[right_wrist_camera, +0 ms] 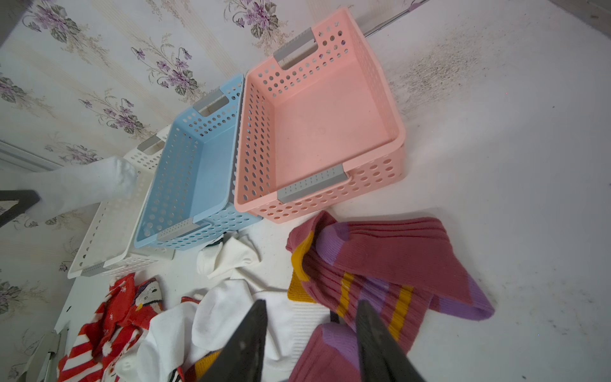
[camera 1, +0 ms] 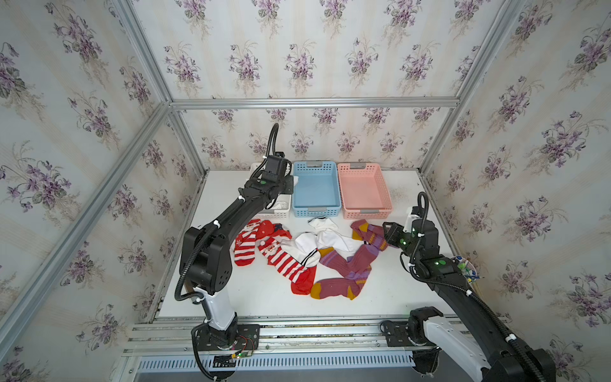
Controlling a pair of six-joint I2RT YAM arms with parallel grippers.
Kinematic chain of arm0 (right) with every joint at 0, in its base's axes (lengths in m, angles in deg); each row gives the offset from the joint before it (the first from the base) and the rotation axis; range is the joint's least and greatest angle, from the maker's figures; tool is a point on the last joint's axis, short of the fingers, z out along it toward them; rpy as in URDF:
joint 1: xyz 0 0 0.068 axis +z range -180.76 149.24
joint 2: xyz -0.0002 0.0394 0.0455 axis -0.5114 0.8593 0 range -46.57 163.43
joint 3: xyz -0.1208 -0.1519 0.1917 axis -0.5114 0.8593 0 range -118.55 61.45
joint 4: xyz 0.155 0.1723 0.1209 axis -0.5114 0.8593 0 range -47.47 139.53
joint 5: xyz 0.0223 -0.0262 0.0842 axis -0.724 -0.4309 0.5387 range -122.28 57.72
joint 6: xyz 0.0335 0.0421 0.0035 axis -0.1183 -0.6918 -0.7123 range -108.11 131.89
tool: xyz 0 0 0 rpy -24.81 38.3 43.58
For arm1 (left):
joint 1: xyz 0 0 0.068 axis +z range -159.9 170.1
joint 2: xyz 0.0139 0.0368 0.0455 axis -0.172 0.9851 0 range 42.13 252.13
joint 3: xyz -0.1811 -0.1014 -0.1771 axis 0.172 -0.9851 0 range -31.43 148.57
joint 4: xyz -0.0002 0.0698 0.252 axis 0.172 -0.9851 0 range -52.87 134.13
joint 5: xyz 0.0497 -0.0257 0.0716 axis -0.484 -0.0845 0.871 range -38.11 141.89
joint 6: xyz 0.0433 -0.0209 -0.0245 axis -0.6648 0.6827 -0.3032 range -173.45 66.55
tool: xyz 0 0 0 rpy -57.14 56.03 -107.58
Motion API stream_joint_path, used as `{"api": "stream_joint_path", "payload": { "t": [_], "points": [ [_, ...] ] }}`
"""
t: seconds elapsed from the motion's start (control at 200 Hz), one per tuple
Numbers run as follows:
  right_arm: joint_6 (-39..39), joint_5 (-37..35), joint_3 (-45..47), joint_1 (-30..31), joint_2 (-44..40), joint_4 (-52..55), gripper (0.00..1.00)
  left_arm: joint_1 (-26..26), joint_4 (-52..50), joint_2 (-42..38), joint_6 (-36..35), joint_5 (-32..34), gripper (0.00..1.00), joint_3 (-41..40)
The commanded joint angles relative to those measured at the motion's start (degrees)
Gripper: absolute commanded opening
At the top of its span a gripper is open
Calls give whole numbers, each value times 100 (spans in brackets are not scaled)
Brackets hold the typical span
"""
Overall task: Sort the socks into the basket by color
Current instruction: Place the sock in the bin.
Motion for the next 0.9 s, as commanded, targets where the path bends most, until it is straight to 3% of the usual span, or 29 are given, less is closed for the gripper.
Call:
{"api": "stream_joint_path", "payload": {
  "t": [0.0, 0.265, 0.42, 0.465, 0.51, 0.609, 0.709, 0.894],
  "points": [
    [-134, 51, 94, -4, -104, 39, 46, 146, -117, 23, 118, 212, 5, -26],
    [-117, 315, 207, 0, -88, 2, 46, 308, -90, 152, 220, 104, 5, -69],
    [-77, 454, 164, 5, -16, 12, 46, 345, -121, 297, 295, 232, 11, -63],
    [-33, 485, 170, 5, 12, -30, 46, 355, -109, 338, 323, 255, 17, -55],
    [-4, 535, 172, 10, 66, -101, 46, 376, -100, 373, 358, 219, 31, -54],
    [7, 649, 91, 23, 231, -222, 46, 399, -112, 422, 360, 93, 50, -2],
    [-13, 688, 40, 109, 350, -385, 46, 401, -107, 419, 400, 53, 59, 0],
    [32, 682, -213, 456, 704, -519, 46, 399, -77, 161, 568, -271, 67, -224]
  ]
}}
